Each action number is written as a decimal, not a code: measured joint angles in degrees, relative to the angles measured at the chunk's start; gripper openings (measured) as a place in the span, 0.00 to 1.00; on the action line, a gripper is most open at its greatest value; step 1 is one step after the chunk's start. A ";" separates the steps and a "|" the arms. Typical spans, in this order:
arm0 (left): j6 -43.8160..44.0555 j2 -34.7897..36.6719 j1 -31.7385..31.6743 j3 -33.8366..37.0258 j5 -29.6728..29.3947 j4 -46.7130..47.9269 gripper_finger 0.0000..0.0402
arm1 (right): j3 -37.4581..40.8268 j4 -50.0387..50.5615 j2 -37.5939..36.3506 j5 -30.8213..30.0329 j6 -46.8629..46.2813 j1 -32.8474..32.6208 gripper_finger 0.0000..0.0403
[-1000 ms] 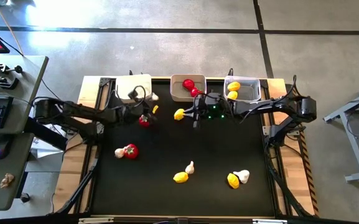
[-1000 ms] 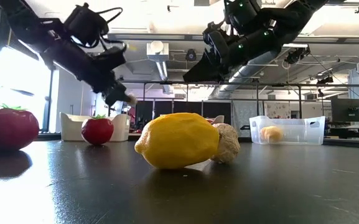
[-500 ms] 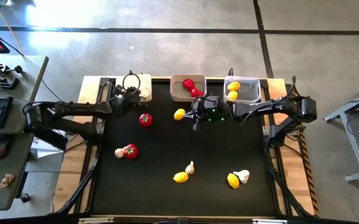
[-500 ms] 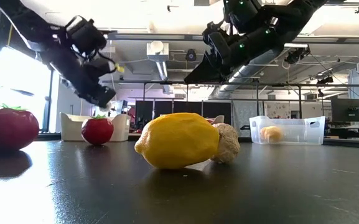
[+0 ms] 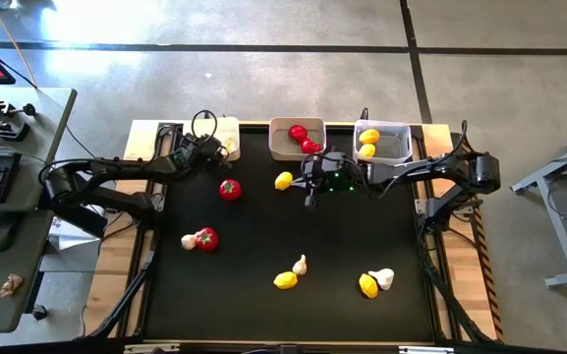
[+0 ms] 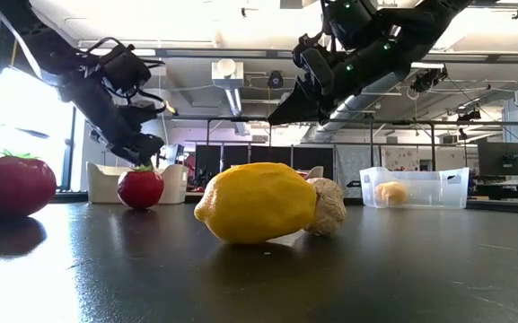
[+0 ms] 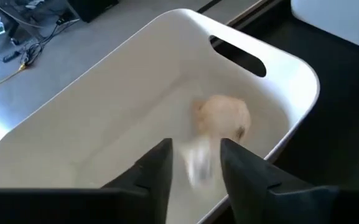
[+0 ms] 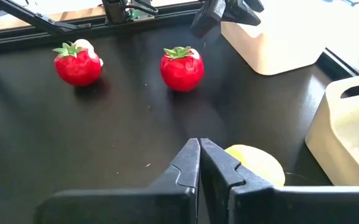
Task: Sort produce into baskets
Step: Put the top garlic into the white bin, then put the bottom middle lemon into the transparent bin
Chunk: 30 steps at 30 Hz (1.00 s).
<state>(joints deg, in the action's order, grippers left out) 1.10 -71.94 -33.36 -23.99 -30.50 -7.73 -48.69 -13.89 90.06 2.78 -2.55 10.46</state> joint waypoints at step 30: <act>-13.65 0.00 15.73 8.42 28.97 -35.82 0.42 | 0.00 1.21 0.04 -4.23 1.04 -14.32 0.09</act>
<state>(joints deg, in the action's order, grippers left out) -12.56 -71.94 -17.64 -15.57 -1.53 -43.55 -48.69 -12.68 90.11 -1.45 -1.50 -3.87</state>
